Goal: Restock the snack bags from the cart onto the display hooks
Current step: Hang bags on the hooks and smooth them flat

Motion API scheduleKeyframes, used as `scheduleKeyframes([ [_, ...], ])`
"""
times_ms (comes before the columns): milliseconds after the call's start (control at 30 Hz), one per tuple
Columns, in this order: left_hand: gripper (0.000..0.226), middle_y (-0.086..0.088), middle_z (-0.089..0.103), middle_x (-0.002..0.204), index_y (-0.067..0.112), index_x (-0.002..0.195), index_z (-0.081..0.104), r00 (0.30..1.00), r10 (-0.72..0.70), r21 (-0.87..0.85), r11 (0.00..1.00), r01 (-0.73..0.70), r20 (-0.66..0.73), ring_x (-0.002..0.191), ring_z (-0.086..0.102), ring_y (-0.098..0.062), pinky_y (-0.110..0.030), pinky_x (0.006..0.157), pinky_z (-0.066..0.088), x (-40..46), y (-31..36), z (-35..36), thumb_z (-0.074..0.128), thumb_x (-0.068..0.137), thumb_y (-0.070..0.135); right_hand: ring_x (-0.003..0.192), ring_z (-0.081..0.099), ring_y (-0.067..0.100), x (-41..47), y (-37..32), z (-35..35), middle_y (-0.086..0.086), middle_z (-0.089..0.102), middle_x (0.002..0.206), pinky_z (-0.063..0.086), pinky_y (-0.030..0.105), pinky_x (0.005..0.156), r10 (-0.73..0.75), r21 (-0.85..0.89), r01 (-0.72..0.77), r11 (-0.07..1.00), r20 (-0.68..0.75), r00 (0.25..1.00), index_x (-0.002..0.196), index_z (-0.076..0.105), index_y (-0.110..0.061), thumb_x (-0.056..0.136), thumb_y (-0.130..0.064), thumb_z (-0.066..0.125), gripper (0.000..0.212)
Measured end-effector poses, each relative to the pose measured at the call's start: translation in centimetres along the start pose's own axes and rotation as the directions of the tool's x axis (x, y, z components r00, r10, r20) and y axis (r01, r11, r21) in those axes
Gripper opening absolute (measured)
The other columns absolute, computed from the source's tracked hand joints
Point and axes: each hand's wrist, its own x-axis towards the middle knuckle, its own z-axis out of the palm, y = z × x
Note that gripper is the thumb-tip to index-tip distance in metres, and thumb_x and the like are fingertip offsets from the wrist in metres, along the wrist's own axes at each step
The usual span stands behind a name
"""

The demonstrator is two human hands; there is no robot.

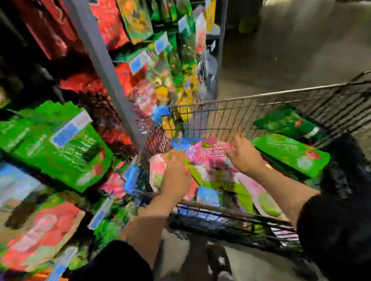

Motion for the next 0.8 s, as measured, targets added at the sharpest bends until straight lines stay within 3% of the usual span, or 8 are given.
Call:
scheduleKeyframes([
  [100, 0.038, -0.025, 0.049, 0.129, -0.007, 0.123, 0.051, 0.993, 0.045, 0.228, 0.971, -0.068, 0.105, 0.121, 0.046, -0.037, -0.034, 0.095, 0.034, 1.7, -1.3, 3.3, 0.053, 0.085, -0.001, 0.106, 0.058, 0.041, 0.4, 4.5, 1.4, 0.025, 0.06, 0.113, 0.045, 0.043, 0.086, 0.058, -0.014, -0.056, 0.998, 0.154, 0.986, 0.124, 0.053, -0.002, 0.091, -0.028, 0.062, 0.043],
  [167, 0.016, -0.027, 0.057, 0.096, -0.006, 0.088, 0.063, 0.99, -0.02, 0.209, 0.978, -0.009, 0.139, 0.091, 0.05, -0.037, -0.04, 0.073, 0.041, 2.9, -1.1, 5.4, 0.057, 0.074, -0.007, 0.103, 0.061, 0.037, 0.9, 6.7, 2.4, 0.024, 0.064, 0.108, 0.043, 0.038, 0.082, 0.074, -0.081, -0.051, 0.995, 0.31, 0.948, 0.106, 0.061, -0.01, 0.089, -0.032, 0.065, 0.028],
  [233, 0.012, -0.027, 0.063, 0.077, -0.008, 0.076, 0.065, 0.975, -0.106, 0.158, 0.985, 0.075, 0.197, 0.076, 0.059, -0.034, -0.033, 0.064, 0.039, 3.9, -0.3, 6.7, 0.059, 0.066, -0.012, 0.102, 0.061, 0.035, 1.6, 8.7, 3.9, 0.023, 0.063, 0.108, 0.043, 0.037, 0.079, 0.096, -0.088, -0.066, 0.994, 0.402, 0.911, 0.099, 0.06, -0.009, 0.084, -0.042, 0.069, 0.037],
  [300, 0.019, -0.024, 0.066, 0.088, -0.008, 0.091, 0.065, 0.974, -0.177, 0.135, 0.978, 0.158, 0.143, 0.079, 0.067, -0.029, -0.03, 0.071, 0.044, 4.9, 0.5, 7.4, 0.056, 0.074, -0.011, 0.104, 0.058, 0.036, 2.3, 9.7, 5.5, 0.022, 0.06, 0.112, 0.043, 0.038, 0.082, 0.086, -0.042, -0.076, 0.996, 0.408, 0.909, 0.114, 0.055, -0.002, 0.083, -0.042, 0.071, 0.053],
  [433, 0.042, -0.018, 0.067, 0.097, 0.001, 0.103, 0.064, 0.895, -0.32, 0.064, 0.946, 0.316, 0.31, 0.089, 0.066, -0.038, -0.049, 0.079, 0.055, 6.8, -5.0, 12.9, 0.058, 0.063, 0.012, 0.12, 0.047, 0.037, 5.2, 9.8, 8.1, 0.02, 0.049, 0.131, 0.038, 0.039, 0.098, -0.013, -0.074, 0.038, 0.997, 0.308, 0.951, 0.134, 0.045, -0.004, 0.082, -0.036, 0.069, 0.065],
  [500, 0.055, -0.015, 0.062, 0.117, 0.007, 0.124, 0.054, 0.869, -0.39, 0.087, 0.92, 0.382, 0.305, 0.107, 0.059, -0.034, -0.051, 0.088, 0.051, 7.8, -6.5, 14.0, 0.059, 0.071, 0.023, 0.129, 0.038, 0.034, 6.7, 9.2, 9.3, 0.018, 0.043, 0.139, 0.029, 0.04, 0.108, -0.08, -0.178, 0.147, 0.973, 0.34, 0.937, 0.138, 0.039, -0.006, 0.083, -0.038, 0.065, 0.069],
  [600, 0.053, -0.02, 0.052, 0.128, 0.003, 0.135, 0.042, 0.841, -0.458, 0.092, 0.887, 0.452, 0.288, 0.117, 0.05, -0.036, -0.043, 0.094, 0.042, 8.5, -2.8, 12.5, 0.06, 0.086, 0.009, 0.143, 0.022, 0.034, 8.2, 8.7, 11.2, 0.02, 0.028, 0.151, 0.016, 0.048, 0.116, -0.057, -0.312, 0.225, 0.923, 0.467, 0.883, 0.148, 0.024, -0.009, 0.088, -0.038, 0.056, 0.074],
  [800, 0.054, -0.006, 0.062, 0.119, 0.015, 0.129, 0.051, 0.802, -0.535, -0.157, 0.797, 0.584, 0.267, 0.107, 0.059, -0.028, -0.047, 0.087, 0.052, 8.1, -4.0, 13.8, 0.055, 0.076, 0.007, 0.136, 0.034, 0.044, 8.9, 8.2, 12.6, 0.031, 0.038, 0.143, 0.035, 0.054, 0.107, -0.02, -0.507, 0.32, 0.8, 0.511, 0.859, 0.14, 0.035, 0.005, 0.095, -0.015, 0.046, 0.051],
])
